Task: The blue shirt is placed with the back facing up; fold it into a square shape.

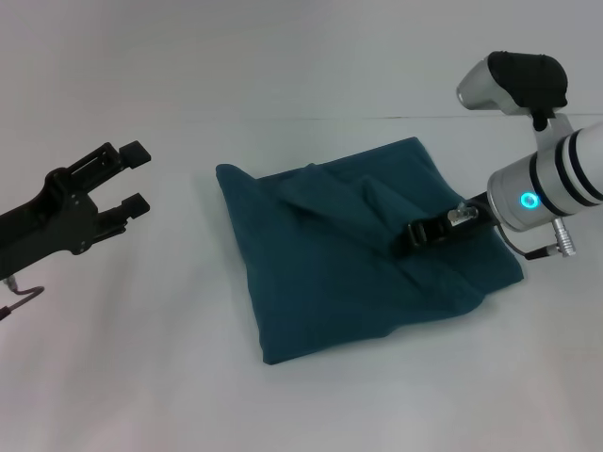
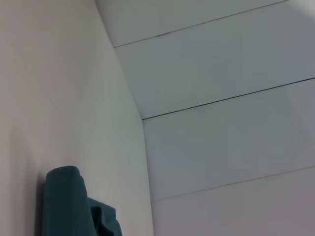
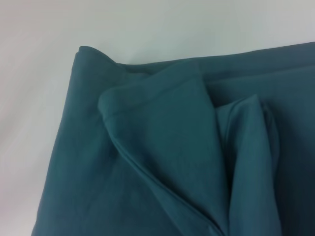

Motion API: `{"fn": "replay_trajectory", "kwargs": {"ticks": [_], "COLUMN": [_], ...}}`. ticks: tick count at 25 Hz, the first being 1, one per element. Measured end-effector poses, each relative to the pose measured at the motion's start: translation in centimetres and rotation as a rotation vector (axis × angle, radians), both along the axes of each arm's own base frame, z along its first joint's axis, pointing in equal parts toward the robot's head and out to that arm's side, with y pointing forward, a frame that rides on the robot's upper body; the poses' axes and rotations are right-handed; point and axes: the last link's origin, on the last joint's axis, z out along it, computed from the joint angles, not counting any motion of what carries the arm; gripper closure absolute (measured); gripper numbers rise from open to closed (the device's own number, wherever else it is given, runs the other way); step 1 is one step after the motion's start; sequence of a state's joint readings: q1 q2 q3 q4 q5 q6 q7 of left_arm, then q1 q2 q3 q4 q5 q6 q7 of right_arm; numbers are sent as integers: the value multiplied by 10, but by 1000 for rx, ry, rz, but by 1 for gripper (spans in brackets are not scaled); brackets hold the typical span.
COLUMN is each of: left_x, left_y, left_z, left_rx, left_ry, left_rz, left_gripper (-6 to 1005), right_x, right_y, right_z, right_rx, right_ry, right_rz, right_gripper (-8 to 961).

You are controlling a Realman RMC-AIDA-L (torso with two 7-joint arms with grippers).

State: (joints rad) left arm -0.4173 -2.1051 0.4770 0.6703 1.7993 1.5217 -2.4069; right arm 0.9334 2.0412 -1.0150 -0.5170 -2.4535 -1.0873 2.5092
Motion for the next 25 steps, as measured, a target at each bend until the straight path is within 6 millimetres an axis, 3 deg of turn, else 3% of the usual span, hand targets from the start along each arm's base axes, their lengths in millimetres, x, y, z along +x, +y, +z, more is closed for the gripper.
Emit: {"fn": "replay_trajectory", "kwargs": {"ticks": [4, 9, 18, 25], "left_x": [0, 0, 0, -1], "left_y": [0, 0, 0, 1], "left_z": [0, 0, 3, 4], "left_rx": [0, 3, 16, 25], "left_ry": [-1, -1, -6, -9], "left_rz": [0, 0, 1, 1], "left_gripper": [66, 65, 70, 74], "right_x": [3, -1, -30, -11], "right_y": [1, 4, 11, 10], "right_z": [5, 18, 53, 57], "right_rx": [21, 54, 107, 126], "right_ry": [12, 37, 57, -2], "right_rz": [-11, -2, 56, 2], "right_gripper": [861, 871, 871, 873]}}
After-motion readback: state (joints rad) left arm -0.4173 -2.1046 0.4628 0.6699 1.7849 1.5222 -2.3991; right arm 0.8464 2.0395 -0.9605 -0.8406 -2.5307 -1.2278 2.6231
